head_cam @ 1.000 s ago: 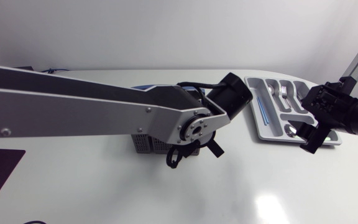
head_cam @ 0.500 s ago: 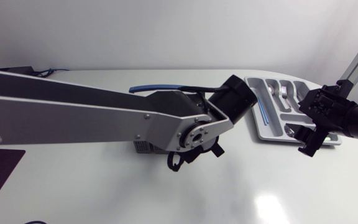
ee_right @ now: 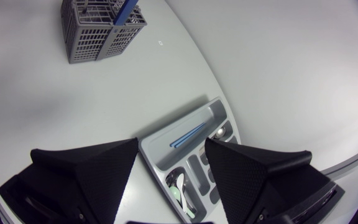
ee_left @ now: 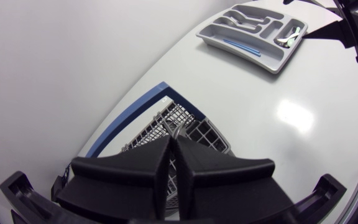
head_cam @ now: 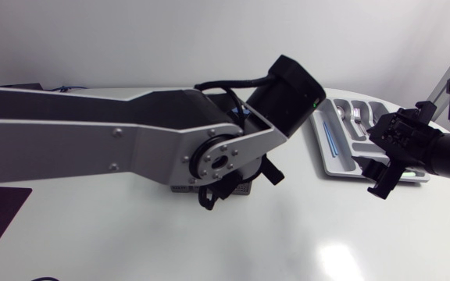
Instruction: Unload the cutlery basket into the drawer organizer.
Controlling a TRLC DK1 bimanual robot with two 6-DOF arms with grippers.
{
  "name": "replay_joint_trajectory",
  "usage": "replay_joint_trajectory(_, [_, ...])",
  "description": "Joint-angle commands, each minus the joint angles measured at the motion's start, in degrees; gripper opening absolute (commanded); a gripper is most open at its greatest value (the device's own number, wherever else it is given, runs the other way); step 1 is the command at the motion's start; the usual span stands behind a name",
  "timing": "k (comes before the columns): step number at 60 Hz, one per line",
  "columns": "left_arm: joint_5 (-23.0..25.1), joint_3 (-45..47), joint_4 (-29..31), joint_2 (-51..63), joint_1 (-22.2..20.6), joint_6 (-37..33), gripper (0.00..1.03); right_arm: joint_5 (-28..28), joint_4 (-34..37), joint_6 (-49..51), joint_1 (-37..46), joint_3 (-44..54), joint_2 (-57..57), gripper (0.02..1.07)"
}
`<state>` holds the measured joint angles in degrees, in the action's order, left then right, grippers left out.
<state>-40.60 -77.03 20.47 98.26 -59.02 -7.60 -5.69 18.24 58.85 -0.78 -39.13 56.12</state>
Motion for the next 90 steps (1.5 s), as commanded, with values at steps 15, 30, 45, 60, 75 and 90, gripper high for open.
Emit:
replay_joint_trajectory(15, [-0.01,3.03,-0.69,-9.05,-1.09,-0.84,0.04,0.77,0.13,-6.73,-4.67,1.17,-1.89,0.8])
replay_joint_trajectory(30, [5.97,3.82,0.54,-13.71,-0.65,2.5,0.04,-0.55,4.44,-13.67,-11.09,-0.68,-4.44,0.8])
replay_joint_trajectory(45, [17.66,2.5,4.84,-14.15,2.16,9.79,0.04,-7.23,9.36,-22.11,-16.8,-4.72,-4.0,0.8])
replay_joint_trajectory(60, [30.05,-0.84,9.59,-12.56,6.38,16.03,0.04,-12.94,10.41,-29.49,-21.55,-7.89,0.22,0.75])
replay_joint_trajectory(75, [33.57,-1.98,10.03,-11.33,7.96,18.49,0.04,-16.02,10.41,-34.86,-24.36,-11.4,4.61,0.65])
replay_joint_trajectory(90, [37.44,-2.59,10.03,-10.46,9.54,20.52,0.04,-16.19,9.45,-38.2,-27.96,-14.57,9.45,0.52])
